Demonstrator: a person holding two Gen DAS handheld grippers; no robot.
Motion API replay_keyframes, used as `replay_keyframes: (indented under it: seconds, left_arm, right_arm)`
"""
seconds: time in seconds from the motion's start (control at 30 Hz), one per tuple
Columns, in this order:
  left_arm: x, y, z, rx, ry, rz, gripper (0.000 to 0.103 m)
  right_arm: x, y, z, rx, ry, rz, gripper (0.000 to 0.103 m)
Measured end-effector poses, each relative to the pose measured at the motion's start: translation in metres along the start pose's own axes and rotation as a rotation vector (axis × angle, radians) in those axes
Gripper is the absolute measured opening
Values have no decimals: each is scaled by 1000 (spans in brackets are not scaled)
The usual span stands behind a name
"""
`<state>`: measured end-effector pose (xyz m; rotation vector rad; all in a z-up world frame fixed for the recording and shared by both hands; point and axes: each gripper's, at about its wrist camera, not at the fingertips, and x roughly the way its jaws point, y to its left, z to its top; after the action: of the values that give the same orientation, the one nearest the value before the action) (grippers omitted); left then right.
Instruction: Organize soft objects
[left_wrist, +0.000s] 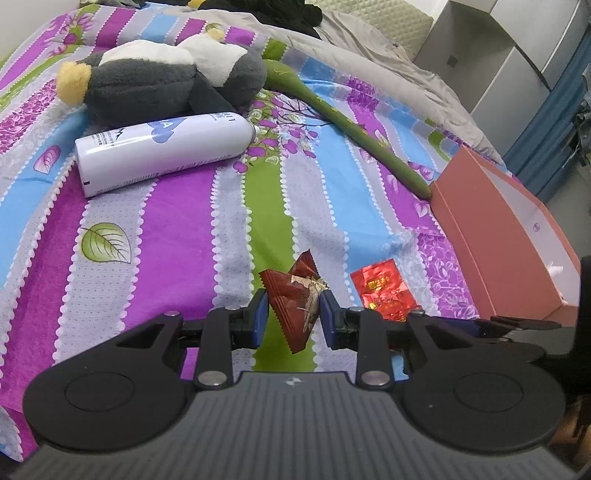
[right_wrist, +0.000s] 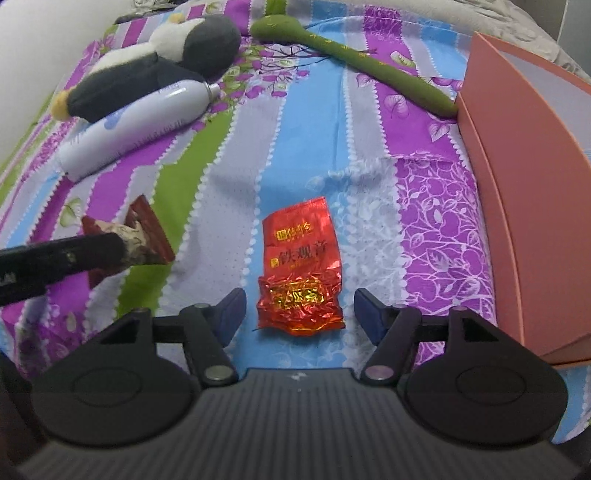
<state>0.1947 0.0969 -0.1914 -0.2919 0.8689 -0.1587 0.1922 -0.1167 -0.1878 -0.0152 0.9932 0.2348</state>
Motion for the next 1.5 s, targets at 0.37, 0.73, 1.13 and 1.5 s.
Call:
replay_keyframes:
  seconds: [0.37, 0.73, 1.13, 1.5]
  left_arm:
    - [0, -19, 2, 46, 14, 2, 34]
    - [-38, -52, -1, 89, 3, 33, 35]
    - [-98, -101, -4, 132, -86, -3, 35]
    - [-122, -164, -13, 214, -101, -88, 35]
  right_arm:
    - [-16, -11, -5, 12, -36, -19, 54]
    - [-86, -25, -2, 40, -131, 24, 54]
    - [-170, -41, -19, 57, -243, 67, 54]
    - [-216, -76, -37, 139, -323, 31, 54]
